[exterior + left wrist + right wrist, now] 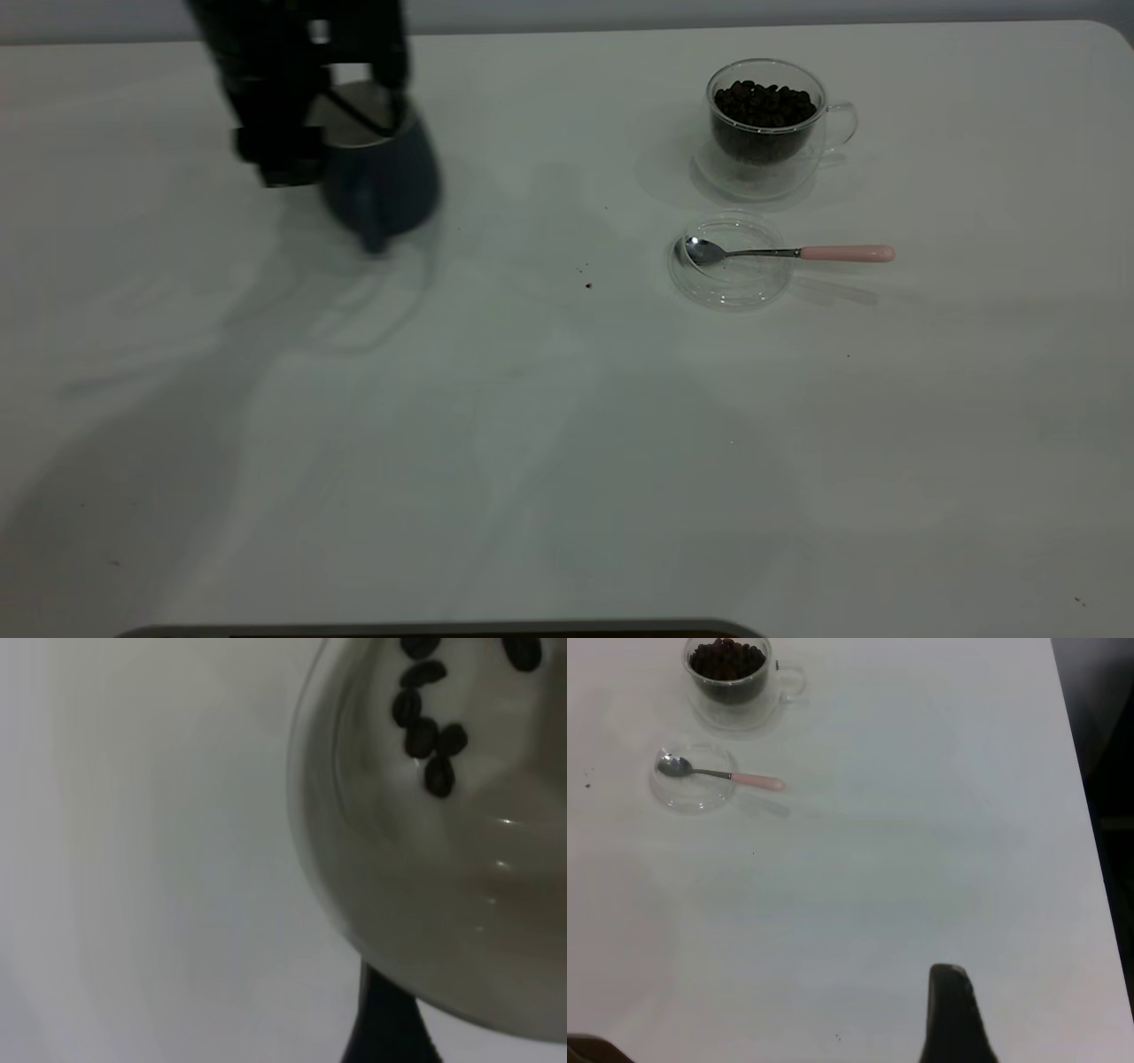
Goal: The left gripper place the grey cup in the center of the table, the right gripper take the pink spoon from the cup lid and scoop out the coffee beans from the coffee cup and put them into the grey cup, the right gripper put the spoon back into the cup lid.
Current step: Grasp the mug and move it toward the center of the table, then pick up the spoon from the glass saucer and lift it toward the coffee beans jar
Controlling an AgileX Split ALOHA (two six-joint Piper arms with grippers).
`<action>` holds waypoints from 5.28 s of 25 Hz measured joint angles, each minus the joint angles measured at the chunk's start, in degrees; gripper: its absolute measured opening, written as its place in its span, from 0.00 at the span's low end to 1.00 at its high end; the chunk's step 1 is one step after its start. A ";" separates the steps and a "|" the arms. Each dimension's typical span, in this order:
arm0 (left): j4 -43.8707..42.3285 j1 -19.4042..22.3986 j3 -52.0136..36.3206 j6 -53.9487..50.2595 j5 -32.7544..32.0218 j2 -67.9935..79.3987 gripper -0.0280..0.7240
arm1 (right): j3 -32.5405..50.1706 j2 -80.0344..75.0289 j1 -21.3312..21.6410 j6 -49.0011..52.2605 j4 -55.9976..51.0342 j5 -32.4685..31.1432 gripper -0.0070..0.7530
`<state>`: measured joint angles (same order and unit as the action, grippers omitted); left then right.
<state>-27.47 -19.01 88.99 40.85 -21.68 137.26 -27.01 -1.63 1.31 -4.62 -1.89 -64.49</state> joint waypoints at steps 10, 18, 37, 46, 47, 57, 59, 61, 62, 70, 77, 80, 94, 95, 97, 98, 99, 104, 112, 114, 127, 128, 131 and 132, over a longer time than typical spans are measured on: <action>-0.05 -8.34 0.00 0.11 7.32 2.44 0.79 | 0.00 0.00 0.00 0.00 0.00 0.00 0.70; -0.23 -6.95 0.00 -8.28 -0.78 -1.80 0.79 | 0.00 0.00 0.00 -0.05 0.00 0.00 0.70; -4.08 5.92 0.00 -43.04 -37.55 -37.04 0.79 | 0.00 0.00 0.00 -0.05 0.00 0.00 0.70; 1.44 5.92 0.00 -43.29 -45.33 -54.91 0.79 | 0.00 0.00 0.00 -0.05 0.00 0.00 0.70; 2.11 5.92 0.00 -43.29 -45.33 -56.58 0.79 | 0.00 0.00 0.00 -0.05 0.00 0.00 0.70; 9.44 5.92 -10.32 -44.66 -45.33 -78.10 0.79 | 0.00 0.00 0.00 -0.05 0.00 0.00 0.70; 11.64 5.92 -15.48 -44.29 -45.33 -83.23 0.79 | 0.00 0.00 0.00 -0.05 0.00 0.00 0.70; 14.19 5.92 -20.31 -42.75 -45.33 -88.82 0.79 | 0.00 0.00 0.00 -0.05 0.00 0.00 0.70; 15.93 5.92 -22.91 -41.81 -45.33 -91.57 0.79 | 0.00 0.00 0.00 -0.05 0.00 0.00 0.70; 28.49 5.92 -41.46 -40.28 -45.33 -109.03 0.79 | 0.00 0.00 0.00 -0.05 0.00 0.00 0.70; 29.21 5.92 -54.15 -40.34 -45.33 -119.34 0.79 | 0.00 0.00 0.00 -0.05 0.00 0.00 0.70; 29.20 5.92 -57.25 -40.26 -45.05 -122.79 0.79 | 0.00 0.00 0.00 -0.05 0.00 0.00 0.70; 29.20 5.92 -61.16 -39.21 -43.03 -125.24 0.79 | 0.00 0.00 0.00 -0.05 0.00 -0.05 0.70; 29.20 5.92 -61.16 -39.21 -42.98 -125.24 0.79 | 0.00 0.00 0.00 -0.05 0.00 -0.05 0.70; 29.20 5.92 -61.16 -39.21 -42.91 -125.35 0.79 | 0.00 0.00 0.00 -0.05 0.00 -0.05 0.70; 29.20 6.13 -61.16 -39.21 -42.85 -125.64 0.79 | 0.00 0.00 0.00 -0.05 0.00 -0.05 0.70; 29.20 6.71 -61.16 -39.17 -42.85 -125.99 0.79 | 0.00 0.00 0.00 -0.05 0.00 -0.05 0.70; 29.32 15.75 -61.16 -39.17 -42.79 -131.37 0.79 | 0.00 0.00 0.00 -0.05 0.00 -0.05 0.70; 29.32 20.31 -61.16 -39.17 -43.13 -138.28 0.79 | 0.00 0.00 0.00 -0.05 0.00 -0.05 0.70; 29.32 20.31 -61.16 -39.17 -43.19 -138.28 0.79 | 0.00 0.00 0.00 -0.05 0.00 -0.05 0.70; 28.26 20.31 -61.16 -38.98 -43.19 -138.28 0.79 | 0.00 0.00 0.00 -0.05 0.00 -0.05 0.70; 28.26 20.31 -61.16 -38.98 -43.19 -138.28 0.79 | 0.00 0.00 0.00 -0.05 0.00 -0.05 0.70; 28.22 20.31 -61.16 -38.98 -43.19 -138.28 0.79 | 0.00 0.00 0.00 -0.05 0.00 -0.05 0.70; 28.22 20.31 -61.16 -38.98 -43.19 -138.28 0.79 | 0.00 0.00 0.00 -0.05 0.00 -0.05 0.70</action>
<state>0.75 1.31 27.83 1.87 -64.87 -1.02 -27.01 -1.63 1.31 -4.67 -1.89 -64.54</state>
